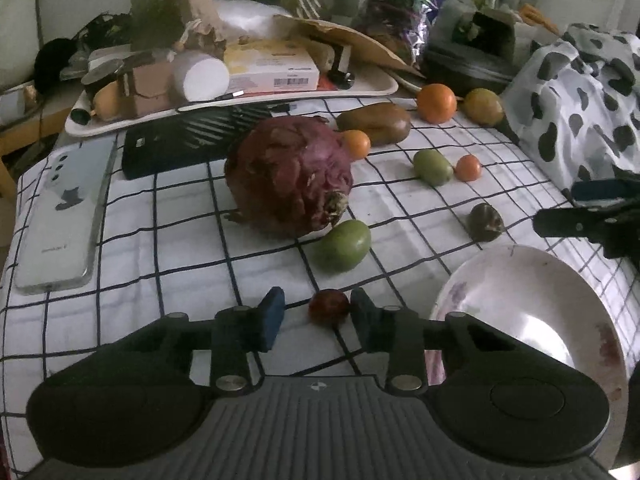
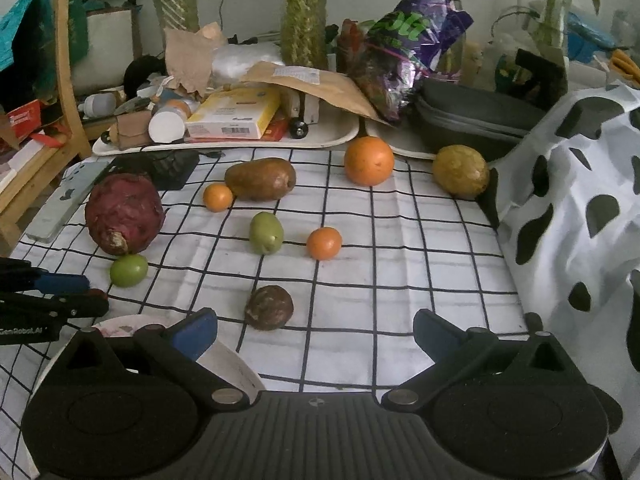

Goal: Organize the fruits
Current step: 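Grasp the small red tomato with the left tool while the right tool grasps the brown passion fruit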

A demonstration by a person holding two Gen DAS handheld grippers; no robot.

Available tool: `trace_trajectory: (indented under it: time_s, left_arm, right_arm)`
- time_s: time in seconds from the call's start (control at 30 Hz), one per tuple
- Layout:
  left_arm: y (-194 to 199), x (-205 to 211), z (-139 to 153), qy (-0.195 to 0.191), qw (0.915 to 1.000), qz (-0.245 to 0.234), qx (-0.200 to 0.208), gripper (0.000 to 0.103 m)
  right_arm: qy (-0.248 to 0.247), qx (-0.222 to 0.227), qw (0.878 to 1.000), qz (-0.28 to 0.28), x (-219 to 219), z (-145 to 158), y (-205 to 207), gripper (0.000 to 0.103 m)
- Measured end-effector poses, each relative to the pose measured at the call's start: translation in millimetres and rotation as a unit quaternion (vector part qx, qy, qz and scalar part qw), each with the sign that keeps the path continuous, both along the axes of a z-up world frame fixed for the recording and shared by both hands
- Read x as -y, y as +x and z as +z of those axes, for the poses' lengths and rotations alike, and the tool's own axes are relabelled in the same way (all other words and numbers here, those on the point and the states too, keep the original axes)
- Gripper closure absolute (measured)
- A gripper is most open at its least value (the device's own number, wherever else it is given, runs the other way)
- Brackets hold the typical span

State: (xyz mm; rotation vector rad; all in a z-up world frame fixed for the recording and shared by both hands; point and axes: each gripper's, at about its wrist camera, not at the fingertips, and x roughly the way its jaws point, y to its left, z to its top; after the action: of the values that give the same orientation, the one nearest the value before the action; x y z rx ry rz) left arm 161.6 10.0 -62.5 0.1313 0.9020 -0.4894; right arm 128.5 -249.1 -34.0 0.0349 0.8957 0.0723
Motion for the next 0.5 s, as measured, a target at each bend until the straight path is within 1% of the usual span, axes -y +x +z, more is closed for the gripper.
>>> trace_trajectory:
  time_s: [0.03,0.07,0.1,0.13,0.17,0.2,0.27,0.4,0.5]
  left_arm:
    - [-1.3,1.8,-0.2,0.007,1.0,-0.003,0.004,0.068]
    - [-2.7,3.8,-0.5,0.016,0.9998,-0.007,0.01,0.071]
    - [-3.8,5.4,-0.8,0.021,0.9996,-0.012,0.015,0.081]
    - [-4.8,6.5,-0.5,0.019,0.9996,-0.017,0.015,0.081]
    - [-5.2,7.3,-0.4,0.02,0.9995,-0.017,0.016,0.081]
    - [-5.4,7.8,-0.5,0.021,0.9995,-0.018,0.017,0.082]
    - [-5.8,7.4,0.2,0.021,0.9994,-0.017,0.02,0.082]
    - [-5.2,3.7,4.5,0.009,0.9996,-0.008,0.027,0.082]
    - [-4.6,1.8,6.6,0.003,0.9995,-0.003,0.032,0.082]
  right_arm:
    - [0.001,0.001,1.0,0.004,-0.7,-0.5,1.8,0.0]
    - [0.002,0.001,1.0,0.007,-1.2,-0.7,3.2,0.0]
    - [0.005,0.001,1.0,0.011,-1.8,-1.2,5.1,0.001]
    - [0.007,0.0,1.0,0.013,-2.4,-1.4,6.7,0.003]
    - [0.012,-0.001,1.0,0.017,-2.6,-1.9,8.6,0.01]
    - [0.019,-0.004,1.0,0.02,-2.3,-2.8,11.0,0.015]
    - [0.031,-0.01,0.999,0.024,-1.6,-5.0,15.7,0.018]
    - [0.056,-0.021,0.998,0.033,-1.7,-9.6,24.8,0.034]
    - [0.071,-0.034,0.996,0.034,-3.1,-15.2,32.9,0.043]
